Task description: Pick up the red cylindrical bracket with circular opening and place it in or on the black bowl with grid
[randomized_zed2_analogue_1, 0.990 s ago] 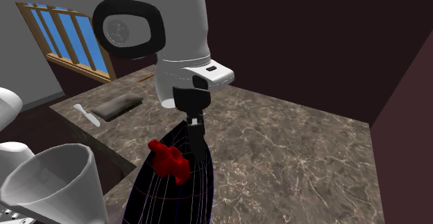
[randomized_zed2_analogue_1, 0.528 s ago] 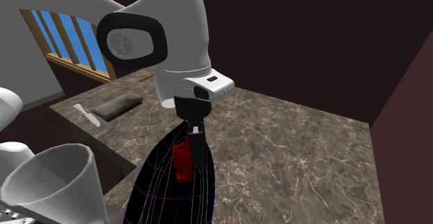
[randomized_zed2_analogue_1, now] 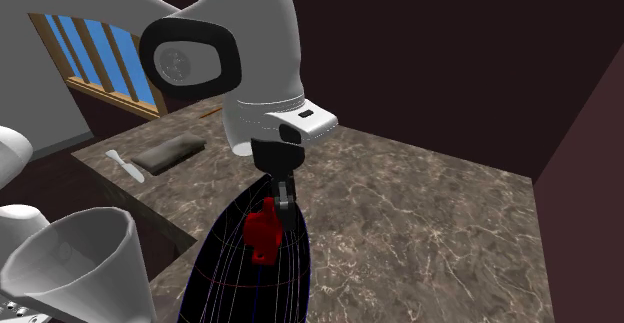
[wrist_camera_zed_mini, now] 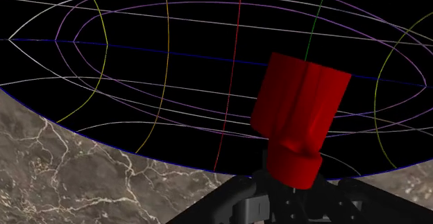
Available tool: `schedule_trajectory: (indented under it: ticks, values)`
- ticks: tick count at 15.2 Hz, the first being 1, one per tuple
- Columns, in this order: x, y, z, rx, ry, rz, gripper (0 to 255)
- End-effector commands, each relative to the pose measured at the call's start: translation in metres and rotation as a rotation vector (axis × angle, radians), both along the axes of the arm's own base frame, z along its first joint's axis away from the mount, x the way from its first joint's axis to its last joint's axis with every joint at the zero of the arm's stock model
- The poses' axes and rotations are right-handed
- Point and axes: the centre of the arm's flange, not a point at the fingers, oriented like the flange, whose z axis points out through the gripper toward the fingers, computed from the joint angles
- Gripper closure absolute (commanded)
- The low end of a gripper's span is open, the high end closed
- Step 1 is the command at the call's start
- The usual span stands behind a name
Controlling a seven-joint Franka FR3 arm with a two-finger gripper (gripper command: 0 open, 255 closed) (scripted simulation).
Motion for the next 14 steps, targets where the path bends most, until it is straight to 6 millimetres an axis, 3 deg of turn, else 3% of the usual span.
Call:
schedule_trajectory:
  ticks: [1,5,6,11,14]
  values:
    - [0.000,0.000,0.000,0.000,0.000,0.000,255]
    - [0.000,0.000,0.000,0.000,0.000,0.000,255]
    - [0.000,0.000,0.000,0.000,0.000,0.000,0]
    - [-0.021,0.050,0.011,-0.087,0.178,-0.109,0]
    - [-0.024,0.051,0.001,-0.093,0.189,-0.116,0]
